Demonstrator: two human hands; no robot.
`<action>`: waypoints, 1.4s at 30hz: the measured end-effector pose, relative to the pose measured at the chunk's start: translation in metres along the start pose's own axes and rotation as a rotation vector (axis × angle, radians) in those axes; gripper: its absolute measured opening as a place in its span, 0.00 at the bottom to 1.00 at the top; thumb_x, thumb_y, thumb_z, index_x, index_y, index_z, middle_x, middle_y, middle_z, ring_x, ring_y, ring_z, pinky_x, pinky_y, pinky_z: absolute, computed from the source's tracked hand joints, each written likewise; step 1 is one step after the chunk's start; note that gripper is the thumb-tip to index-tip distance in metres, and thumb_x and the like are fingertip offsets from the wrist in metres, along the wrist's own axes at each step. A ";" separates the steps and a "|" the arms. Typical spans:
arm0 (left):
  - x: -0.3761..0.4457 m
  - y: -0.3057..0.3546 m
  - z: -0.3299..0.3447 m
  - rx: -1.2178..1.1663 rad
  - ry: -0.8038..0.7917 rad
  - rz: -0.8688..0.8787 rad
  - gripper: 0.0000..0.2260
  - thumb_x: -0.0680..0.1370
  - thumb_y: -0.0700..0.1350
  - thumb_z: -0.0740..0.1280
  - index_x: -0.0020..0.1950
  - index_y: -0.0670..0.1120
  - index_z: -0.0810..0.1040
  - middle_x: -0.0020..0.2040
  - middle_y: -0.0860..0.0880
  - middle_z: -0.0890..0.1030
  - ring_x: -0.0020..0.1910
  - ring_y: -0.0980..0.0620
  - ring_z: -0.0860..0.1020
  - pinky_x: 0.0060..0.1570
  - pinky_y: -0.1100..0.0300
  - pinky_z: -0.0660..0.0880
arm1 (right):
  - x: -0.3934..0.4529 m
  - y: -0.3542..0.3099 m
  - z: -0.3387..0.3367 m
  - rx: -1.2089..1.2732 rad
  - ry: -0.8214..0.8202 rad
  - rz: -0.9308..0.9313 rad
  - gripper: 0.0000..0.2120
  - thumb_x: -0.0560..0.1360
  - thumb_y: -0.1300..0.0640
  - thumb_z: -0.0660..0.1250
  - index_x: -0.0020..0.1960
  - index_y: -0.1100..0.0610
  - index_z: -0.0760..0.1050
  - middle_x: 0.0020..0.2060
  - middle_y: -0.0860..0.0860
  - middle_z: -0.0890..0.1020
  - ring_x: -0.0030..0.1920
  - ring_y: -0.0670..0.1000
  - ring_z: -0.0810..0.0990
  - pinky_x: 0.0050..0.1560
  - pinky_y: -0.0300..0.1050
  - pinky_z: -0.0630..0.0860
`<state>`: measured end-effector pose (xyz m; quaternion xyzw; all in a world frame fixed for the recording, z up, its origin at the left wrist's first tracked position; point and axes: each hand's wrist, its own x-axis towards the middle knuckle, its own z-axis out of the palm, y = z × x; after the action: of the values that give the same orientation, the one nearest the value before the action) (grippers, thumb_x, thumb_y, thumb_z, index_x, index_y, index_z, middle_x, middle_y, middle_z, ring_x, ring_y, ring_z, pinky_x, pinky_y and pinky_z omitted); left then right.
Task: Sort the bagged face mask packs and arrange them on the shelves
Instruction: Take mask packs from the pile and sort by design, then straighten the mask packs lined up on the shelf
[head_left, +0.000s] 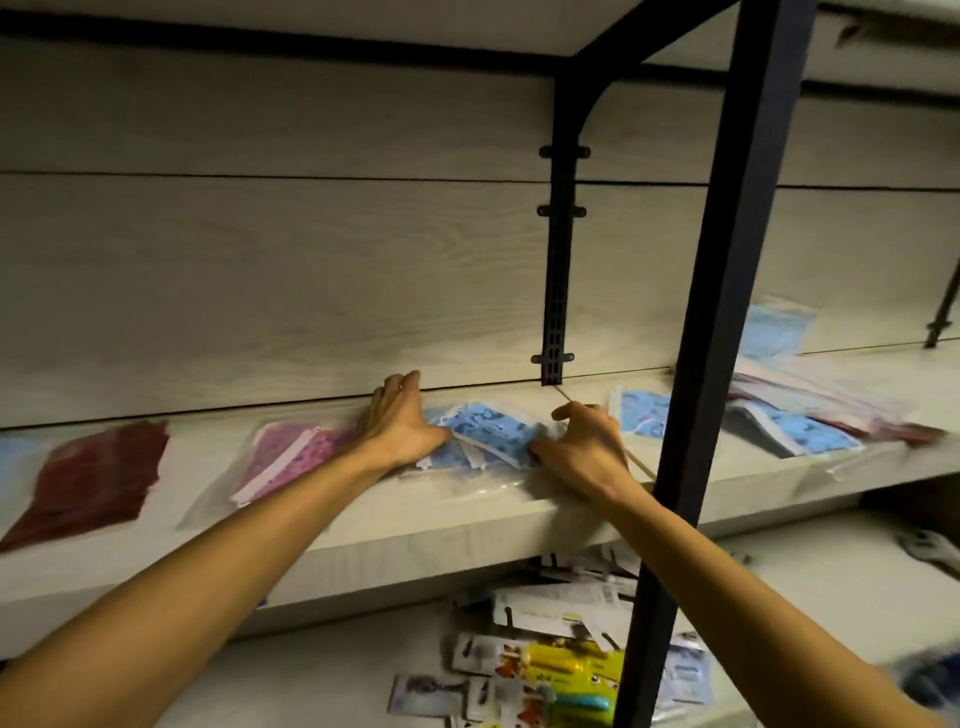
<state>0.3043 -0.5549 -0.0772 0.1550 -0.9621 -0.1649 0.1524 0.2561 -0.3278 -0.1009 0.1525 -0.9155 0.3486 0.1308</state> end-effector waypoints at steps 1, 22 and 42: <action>0.002 -0.001 0.000 -0.005 0.013 0.025 0.40 0.72 0.55 0.74 0.79 0.46 0.62 0.77 0.44 0.65 0.73 0.42 0.67 0.69 0.51 0.69 | 0.001 -0.001 0.000 -0.023 -0.014 0.013 0.26 0.74 0.45 0.72 0.66 0.56 0.74 0.61 0.57 0.73 0.57 0.53 0.69 0.52 0.46 0.69; -0.150 0.106 0.003 0.293 0.260 0.174 0.22 0.82 0.58 0.60 0.72 0.48 0.72 0.73 0.47 0.72 0.69 0.45 0.72 0.65 0.52 0.69 | -0.092 0.048 -0.098 -0.070 -0.270 -0.712 0.32 0.81 0.52 0.63 0.81 0.54 0.55 0.78 0.53 0.60 0.77 0.53 0.60 0.76 0.49 0.60; -0.097 0.377 0.105 0.369 0.259 0.678 0.12 0.77 0.55 0.62 0.53 0.50 0.79 0.52 0.51 0.83 0.50 0.49 0.79 0.43 0.55 0.75 | -0.028 0.311 -0.269 -0.270 0.086 -0.376 0.21 0.78 0.52 0.65 0.71 0.52 0.70 0.66 0.52 0.77 0.66 0.55 0.74 0.60 0.49 0.74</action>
<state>0.2625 -0.1543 -0.0580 -0.1265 -0.9450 0.0912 0.2876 0.2026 0.0807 -0.1025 0.2863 -0.9029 0.1985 0.2517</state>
